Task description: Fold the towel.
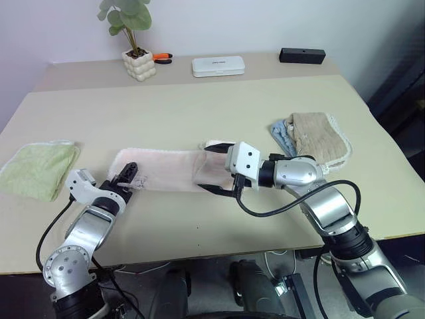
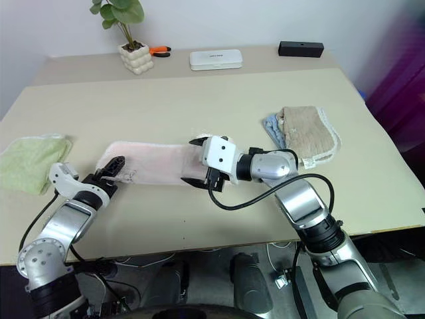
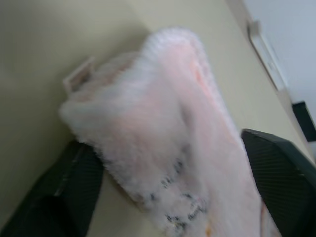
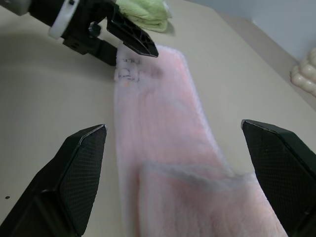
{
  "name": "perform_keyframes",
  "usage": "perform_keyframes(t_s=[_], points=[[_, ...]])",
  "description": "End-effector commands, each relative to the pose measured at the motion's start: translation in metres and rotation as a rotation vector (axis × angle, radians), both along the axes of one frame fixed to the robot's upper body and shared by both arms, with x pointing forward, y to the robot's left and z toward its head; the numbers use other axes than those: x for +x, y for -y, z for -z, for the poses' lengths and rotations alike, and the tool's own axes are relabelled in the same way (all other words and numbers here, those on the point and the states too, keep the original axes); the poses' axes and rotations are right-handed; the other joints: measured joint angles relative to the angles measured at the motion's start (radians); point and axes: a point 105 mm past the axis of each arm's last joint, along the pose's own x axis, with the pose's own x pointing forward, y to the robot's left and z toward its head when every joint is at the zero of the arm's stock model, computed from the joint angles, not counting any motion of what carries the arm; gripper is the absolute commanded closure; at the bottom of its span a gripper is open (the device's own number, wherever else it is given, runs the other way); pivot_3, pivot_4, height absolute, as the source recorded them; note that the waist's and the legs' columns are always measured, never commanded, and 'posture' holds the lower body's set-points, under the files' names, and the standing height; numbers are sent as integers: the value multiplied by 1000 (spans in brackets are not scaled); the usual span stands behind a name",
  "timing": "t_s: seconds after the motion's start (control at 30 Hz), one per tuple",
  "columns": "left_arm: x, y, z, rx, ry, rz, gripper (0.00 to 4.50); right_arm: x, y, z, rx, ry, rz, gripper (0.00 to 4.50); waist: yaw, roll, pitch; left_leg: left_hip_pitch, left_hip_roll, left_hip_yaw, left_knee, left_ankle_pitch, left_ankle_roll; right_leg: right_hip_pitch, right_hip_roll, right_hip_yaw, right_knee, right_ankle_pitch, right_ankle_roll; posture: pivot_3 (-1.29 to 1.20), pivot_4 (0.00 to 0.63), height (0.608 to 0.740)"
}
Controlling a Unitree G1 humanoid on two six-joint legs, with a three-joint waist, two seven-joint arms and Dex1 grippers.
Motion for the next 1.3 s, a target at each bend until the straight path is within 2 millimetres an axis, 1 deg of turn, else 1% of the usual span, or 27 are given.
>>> perform_keyframes(t_s=[0.03, 0.17, 0.23, 0.33, 0.37, 0.47, 0.5, 0.53, 0.57, 0.6, 0.63, 0.67, 0.7, 0.8, 0.83, 0.9, 0.97, 1.07, 1.13, 1.3], points=[[-3, -19, 9, 9, -44, -81, 2451, -11, -7, -7, 16, 44, -32, 0, 0, 0, 0, 0, 0, 0, 0, 0, 0, 0, 0, 0, 0, 0, 0, 0, 150, 737], [-4, -25, 1, 13, -5, -102, 4453, -16, -7, -3, 18, 24, -27, 0, 2, -1, 1, -1, 0, 0, 0, 0, 0, 0, 0, 0, -1, 0, 0, 0, 150, 737], [-4, -27, -2, 18, 17, -107, 4453, -17, -7, -2, 20, 19, -22, 0, 3, -1, 1, -1, 0, 0, 0, 0, 0, 0, 0, 0, -1, 0, 0, 0, 150, 737], [-4, -33, -26, 85, 130, -91, 4453, -16, -4, -1, 22, 11, -6, 0, 2, -2, 1, -2, 0, 0, 0, 0, -1, -1, 0, 0, -2, 0, 0, 0, 150, 737], [-4, -34, -31, 99, 150, -87, 4453, -16, -4, -1, 22, 10, -3, 0, 3, -2, 1, -2, 0, 0, 0, 0, -1, -1, 0, 0, -2, 0, 0, 0, 150, 737], [-4, -34, -32, 107, 162, -83, 4453, -16, -3, -1, 21, 9, -2, 0, 5, -2, 1, -2, 0, 0, 0, 0, -1, -1, -1, 0, -2, 0, -1, 0, 150, 737], [-4, -39, -58, 268, 243, -22, 4453, -14, 1, 2, 13, 2, 13, 0, 6, -2, 1, -3, 0, 0, 0, 0, -1, -1, -1, 0, -2, 0, -1, 0, 150, 737], [-3, -37, -79, 405, 308, 47, 4453, -13, 5, 4, 7, -4, 26, 0, 5, -7, 4, -3, -1, 0, 0, 0, -1, -1, -1, 0, -2, 0, -1, 0, 150, 737], [-1, -31, -95, 520, 360, 124, 4453, -12, 8, 6, 4, -9, 37, 0, 6, -12, 4, -3, 0, -1, 0, 1, -1, -3, 0, 0, -2, 0, -1, 0, 150, 737], [1, -16, -106, 611, 411, 227, 4453, -10, 10, 7, 4, -13, 48, 0, 7, -12, 3, -5, 0, -3, -1, 1, -3, -5, 1, -2, -1, 0, -2, 0, 150, 737], [2, -7, -109, 648, 436, 288, 4453, -8, 10, 7, 6, -15, 55, 0, 9, -11, 4, -5, 1, -3, -1, 2, -3, -5, 1, -3, -2, 0, -3, 0, 150, 737], [4, 8, -112, 683, 471, 364, 4453, -7, 11, 8, 6, -16, 62, 0, 11, -8, 4, -5, 0, -1, -1, 2, -4, -4, -1, -2, -3, 0, -3, 0, 150, 737], [6, 31, -114, 727, 515, 475, 4453, -6, 12, 9, 13, -23, 73, 0, 15, -6, 3, -5, -2, 0, -1, 2, -4, -4, -3, -2, -5, 0, -3, 0, 150, 737], [5, 79, -112, 800, 594, 707, 4453, -3, 15, 12, 18, -33, 95, 0, 24, -6, 3, -5, -3, 1, -1, 2, -4, 0, -4, 0, -10, 0, -3, 0, 150, 737], [3, 93, -108, 819, 612, 782, 4453, -2, 16, 13, 14, -32, 103, 0, 24, -6, 3, -6, -3, 1, -1, 2, -4, 0, -4, 0, -12, 1, -2, 0, 150, 737], [-1, 118, -94, 886, 632, 931, 4453, 0, 19, 16, 6, -27, 122, 0, 24, -6, 3, -7, -3, 1, -2, 2, -4, 0, -4, 0, -13, 1, -1, 0, 150, 737], [-3, 131, -82, 917, 635, 1021, 4453, 1, 22, 16, 5, -22, 140, 0, 21, -6, 4, -7, -3, 1, -3, 2, -4, -1, -4, 0, -14, 1, -1, 0, 150, 737], [-5, 138, -68, 952, 633, 1112, 4453, 3, 27, 16, 9, -22, 171, 0, 21, -6, 4, -7, -2, 1, -4, 2, -4, -2, -2, 0, -14, 1, -1, 0, 150, 737], [-6, 141, -66, 943, 642, 1133, 4453, 3, 29, 17, 7, -23, 179, 0, 21, -6, 4, -7, -1, 1, -4, 2, -4, -2, -2, 0, -13, 1, -1, 0, 150, 737], [-17, 159, -63, 909, 690, 1236, 4453, 2, 32, 22, 1, -28, 193, 0, 25, -6, 4, -7, -2, 1, -4, 2, -4, -2, -2, 0, -13, 1, -1, 0, 150, 737]])
